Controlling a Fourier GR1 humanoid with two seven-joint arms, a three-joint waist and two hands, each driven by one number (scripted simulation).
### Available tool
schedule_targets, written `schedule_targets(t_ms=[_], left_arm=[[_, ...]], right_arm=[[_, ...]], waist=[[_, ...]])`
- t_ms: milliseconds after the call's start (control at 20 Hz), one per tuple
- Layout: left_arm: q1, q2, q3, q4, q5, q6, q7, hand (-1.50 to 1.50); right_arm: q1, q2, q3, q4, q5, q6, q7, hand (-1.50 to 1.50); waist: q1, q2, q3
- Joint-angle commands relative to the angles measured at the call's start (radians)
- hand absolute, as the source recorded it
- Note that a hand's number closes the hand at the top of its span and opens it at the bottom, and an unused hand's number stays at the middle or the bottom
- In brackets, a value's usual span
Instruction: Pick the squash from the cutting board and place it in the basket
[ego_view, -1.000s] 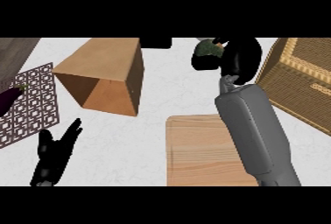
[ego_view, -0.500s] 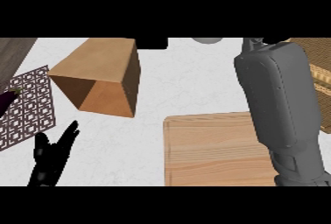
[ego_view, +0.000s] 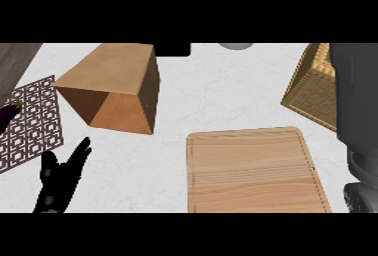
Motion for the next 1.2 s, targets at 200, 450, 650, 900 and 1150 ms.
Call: schedule_targets(t_ms=[200, 450, 650, 900, 1150], left_arm=[[0.008, -0.026, -0.006, 0.056, -0.006, -0.009, 0.012, 0.00], [0.029, -0.017, 0.008, 0.032, -0.008, -0.014, 0.014, 0.00], [0.024, -0.035, 0.005, 0.100, -0.016, -0.029, -0.049, 0.00], [-0.026, -0.045, 0.011, 0.110, -0.021, -0.017, -0.017, 0.00], [0.017, -0.009, 0.022, -0.028, -0.007, -0.031, 0.075, 0.00]], right_arm=[[0.058, -0.158, -0.092, 0.072, -0.096, 0.067, -0.100, 1.50], [0.121, -0.167, -0.119, 0.154, -0.148, -0.042, -0.218, 1.50], [0.116, -0.142, -0.167, 0.277, -0.183, -0.172, -0.260, 1.50], [0.170, -0.159, -0.268, 0.290, -0.338, -0.243, -0.401, 1.50], [0.151, -0.196, -0.303, 0.455, -0.393, -0.321, -0.520, 1.50]], waist=[[-0.005, 0.007, -0.010], [0.001, 0.008, -0.010], [0.006, 0.012, -0.010], [-0.005, 0.010, -0.009], [0.013, 0.011, -0.009]])
